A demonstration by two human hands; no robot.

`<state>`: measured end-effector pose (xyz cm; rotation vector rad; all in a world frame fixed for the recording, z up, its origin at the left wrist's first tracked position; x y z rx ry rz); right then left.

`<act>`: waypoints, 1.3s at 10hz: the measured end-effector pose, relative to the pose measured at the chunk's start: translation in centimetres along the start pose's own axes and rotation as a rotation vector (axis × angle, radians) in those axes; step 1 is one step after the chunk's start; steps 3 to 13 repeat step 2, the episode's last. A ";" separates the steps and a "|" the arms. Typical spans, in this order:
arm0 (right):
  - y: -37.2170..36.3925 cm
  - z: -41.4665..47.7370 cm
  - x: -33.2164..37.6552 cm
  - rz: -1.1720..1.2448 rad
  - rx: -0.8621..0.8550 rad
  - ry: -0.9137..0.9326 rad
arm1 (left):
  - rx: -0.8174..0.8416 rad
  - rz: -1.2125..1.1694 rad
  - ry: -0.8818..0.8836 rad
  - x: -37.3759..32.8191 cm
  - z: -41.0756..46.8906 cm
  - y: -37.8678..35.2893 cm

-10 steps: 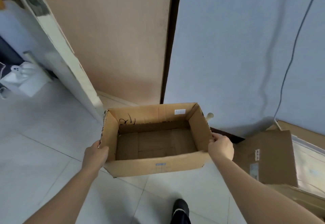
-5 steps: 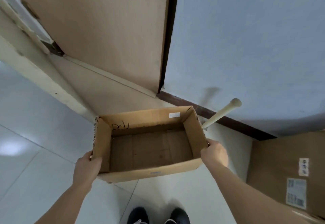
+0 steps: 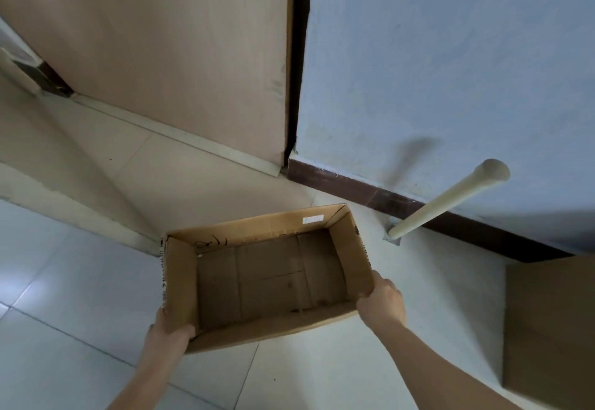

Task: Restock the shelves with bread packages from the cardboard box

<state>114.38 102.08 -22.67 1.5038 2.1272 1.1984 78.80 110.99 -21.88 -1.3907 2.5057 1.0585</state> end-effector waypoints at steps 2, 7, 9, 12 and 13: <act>2.3 -2.8 2.8 -0.066 0.093 0.060 | -0.021 0.102 -0.103 -3.5 -2.0 0.7; 2.3 -2.8 2.8 -0.066 0.093 0.060 | -0.021 0.102 -0.103 -3.5 -2.0 0.7; 2.3 -2.8 2.8 -0.066 0.093 0.060 | -0.021 0.102 -0.103 -3.5 -2.0 0.7; 2.3 -2.8 2.8 -0.066 0.093 0.060 | -0.021 0.102 -0.103 -3.5 -2.0 0.7; 2.3 -2.8 2.8 -0.066 0.093 0.060 | -0.021 0.102 -0.103 -3.5 -2.0 0.7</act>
Point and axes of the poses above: each hand's wrist, its own z-axis towards the middle knuckle, its own y-axis out of the back of the hand, x = y × z, the point moved 3 cm from there along z, towards the middle knuckle, and after that the axes turned 2 degrees about -y, right-handed, at the moved point
